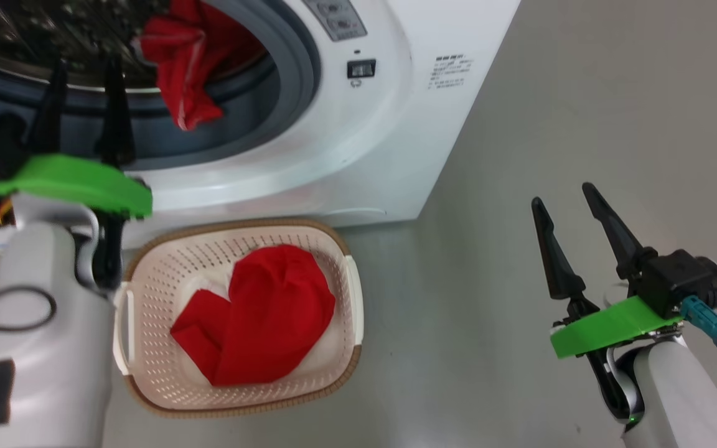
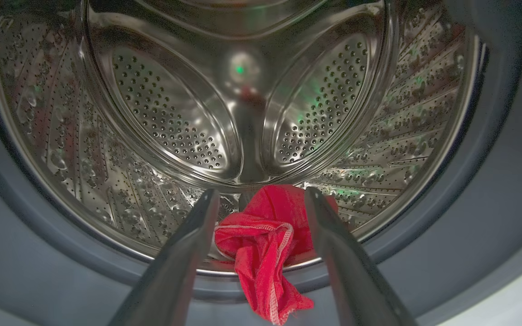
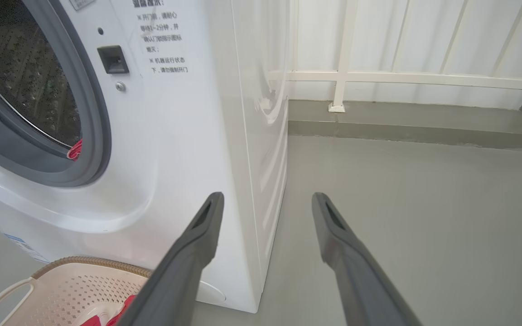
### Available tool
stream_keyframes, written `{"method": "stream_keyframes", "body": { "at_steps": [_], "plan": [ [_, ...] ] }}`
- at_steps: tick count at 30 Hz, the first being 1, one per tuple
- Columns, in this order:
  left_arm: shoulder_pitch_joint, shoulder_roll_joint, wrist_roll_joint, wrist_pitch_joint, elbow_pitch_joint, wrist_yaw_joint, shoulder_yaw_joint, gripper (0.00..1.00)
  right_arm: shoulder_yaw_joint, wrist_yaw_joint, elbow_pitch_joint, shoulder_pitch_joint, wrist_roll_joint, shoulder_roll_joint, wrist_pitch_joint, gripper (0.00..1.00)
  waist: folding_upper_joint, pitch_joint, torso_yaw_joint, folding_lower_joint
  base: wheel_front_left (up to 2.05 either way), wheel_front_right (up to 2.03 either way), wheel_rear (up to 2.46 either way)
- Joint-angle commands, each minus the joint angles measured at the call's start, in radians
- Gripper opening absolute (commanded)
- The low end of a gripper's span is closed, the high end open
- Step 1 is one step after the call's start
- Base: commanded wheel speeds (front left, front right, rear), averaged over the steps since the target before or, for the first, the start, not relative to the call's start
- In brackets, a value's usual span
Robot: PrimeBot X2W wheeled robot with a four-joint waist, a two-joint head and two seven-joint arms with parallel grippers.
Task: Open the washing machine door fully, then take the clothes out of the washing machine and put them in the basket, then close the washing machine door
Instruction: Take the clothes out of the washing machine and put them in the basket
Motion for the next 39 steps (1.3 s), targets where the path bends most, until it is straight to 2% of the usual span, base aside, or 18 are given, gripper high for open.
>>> {"method": "stream_keyframes", "body": {
  "at_steps": [1,8,15,21,23,26,27,28,29,30,35,39],
  "plan": [
    [-0.032,0.038,0.0,-0.008,-0.005,-0.003,0.025,1.0,0.028,0.006,-0.026,-0.019,0.005,-0.005,-0.006,1.0,0.0,0.083,-0.026,0.0,0.0,0.0,0.0],
    [-0.203,0.038,-0.062,-0.004,0.184,-0.007,0.025,1.0,0.053,0.006,-0.032,-0.057,0.013,0.001,-0.006,1.0,0.0,0.141,-0.069,0.0,0.0,0.0,0.0],
    [-0.31,0.074,-0.131,0.092,0.318,-0.007,-0.052,1.0,0.075,0.006,-0.036,-0.062,0.026,0.005,-0.006,1.0,0.0,0.166,-0.101,0.0,0.0,0.0,0.0],
    [-0.36,0.138,-0.118,0.169,0.433,0.0,-0.093,1.0,0.1,0.006,-0.033,-0.074,0.039,0.008,-0.006,1.0,0.0,0.182,-0.129,0.0,0.0,0.0,0.0],
    [-0.376,0.148,-0.106,0.181,0.461,0.017,-0.105,1.0,0.104,0.006,-0.033,-0.078,0.042,0.009,-0.006,1.0,0.0,0.186,-0.132,0.0,0.0,0.0,0.0],
    [-0.396,0.155,-0.1,0.195,0.486,0.017,-0.116,1.0,0.11,0.006,-0.034,-0.085,0.046,0.009,-0.006,1.0,0.0,0.192,-0.137,0.0,0.0,0.0,0.0],
    [-0.401,0.157,-0.098,0.203,0.493,0.016,-0.122,0.82,0.111,0.006,-0.033,-0.087,0.048,0.009,-0.006,1.0,0.0,0.193,-0.138,0.0,0.0,0.0,0.0],
    [-0.401,0.157,-0.098,0.203,0.493,0.016,-0.122,0.82,0.111,0.006,-0.033,-0.087,0.048,0.009,-0.006,1.0,0.0,0.193,-0.138,0.0,0.0,0.0,0.0],
    [-0.405,0.16,-0.094,0.208,0.498,0.015,-0.128,0.35,0.112,0.006,-0.033,-0.089,0.05,0.009,-0.006,1.0,0.0,0.194,-0.14,0.0,0.0,0.0,0.0],
    [-0.407,0.165,-0.088,0.212,0.504,0.016,-0.134,0.0,0.112,0.006,-0.033,-0.091,0.051,0.009,-0.006,1.0,0.0,0.194,-0.141,0.0,0.0,0.0,0.0],
    [-0.415,0.18,-0.072,0.186,0.514,0.021,-0.155,0.0,0.106,0.006,-0.033,-0.092,0.056,0.01,-0.006,1.0,0.0,0.195,-0.139,0.0,0.0,0.0,0.0],
    [-0.41,0.187,-0.067,0.106,0.507,0.029,-0.16,0.0,0.099,0.006,-0.029,-0.094,0.06,0.011,-0.006,1.0,0.0,0.189,-0.136,0.0,0.0,0.0,0.0]
  ]
}}
